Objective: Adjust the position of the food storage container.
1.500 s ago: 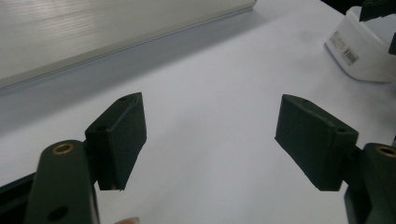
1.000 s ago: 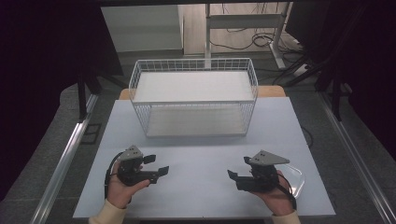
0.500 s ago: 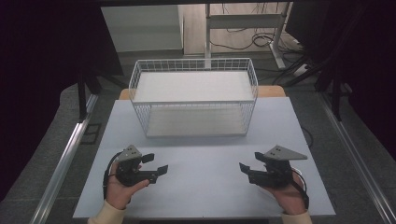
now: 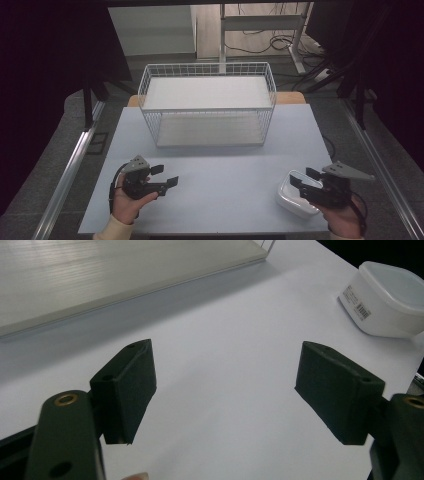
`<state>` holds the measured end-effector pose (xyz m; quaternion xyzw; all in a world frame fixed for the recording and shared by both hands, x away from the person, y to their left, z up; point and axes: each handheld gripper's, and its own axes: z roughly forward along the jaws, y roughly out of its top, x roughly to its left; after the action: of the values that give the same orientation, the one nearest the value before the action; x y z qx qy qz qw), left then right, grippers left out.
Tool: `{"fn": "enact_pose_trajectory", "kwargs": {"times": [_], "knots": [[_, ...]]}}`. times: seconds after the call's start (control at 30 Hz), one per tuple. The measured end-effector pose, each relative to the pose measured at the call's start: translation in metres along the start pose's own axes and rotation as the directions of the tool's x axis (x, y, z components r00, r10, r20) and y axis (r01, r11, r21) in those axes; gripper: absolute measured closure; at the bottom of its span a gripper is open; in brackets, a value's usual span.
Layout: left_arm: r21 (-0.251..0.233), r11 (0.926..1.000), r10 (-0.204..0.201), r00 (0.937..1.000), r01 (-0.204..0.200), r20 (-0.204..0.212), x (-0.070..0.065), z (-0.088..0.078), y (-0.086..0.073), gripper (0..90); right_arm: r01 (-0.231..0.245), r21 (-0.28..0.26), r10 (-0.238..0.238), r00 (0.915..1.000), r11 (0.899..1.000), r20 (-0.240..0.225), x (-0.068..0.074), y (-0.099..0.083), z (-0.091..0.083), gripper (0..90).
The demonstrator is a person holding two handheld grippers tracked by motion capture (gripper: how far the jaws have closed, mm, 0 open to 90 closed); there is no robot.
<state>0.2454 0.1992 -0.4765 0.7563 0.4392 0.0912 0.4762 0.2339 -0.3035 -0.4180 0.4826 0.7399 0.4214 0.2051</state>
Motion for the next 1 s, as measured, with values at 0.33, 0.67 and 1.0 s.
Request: {"fn": "enact_pose_trajectory", "kwargs": {"times": [0.33, 0.67, 1.0], "knots": [[0.025, 0.9996, -0.007, 0.9998, 0.008, -0.021, 0.000, 0.007, -0.003, 23.4, -0.138, 0.003, 0.136, 0.9827, 0.990, 0.125, -0.047, -0.046, -0.045, 53.2], [0.039, 0.9992, -0.003, 0.9997, 0.003, -0.023, 0.000, 0.010, -0.006, 23.6, -0.177, 0.136, 0.152, 0.9731, 0.975, 0.173, -0.068, -0.054, -0.037, 88.9], [0.045, 0.9990, -0.008, 0.9996, 0.010, -0.027, 0.003, 0.011, -0.007, 23.7, -0.135, 0.199, 0.100, 0.9792, 0.971, 0.177, -0.061, -0.053, -0.015, 89.6]]}}
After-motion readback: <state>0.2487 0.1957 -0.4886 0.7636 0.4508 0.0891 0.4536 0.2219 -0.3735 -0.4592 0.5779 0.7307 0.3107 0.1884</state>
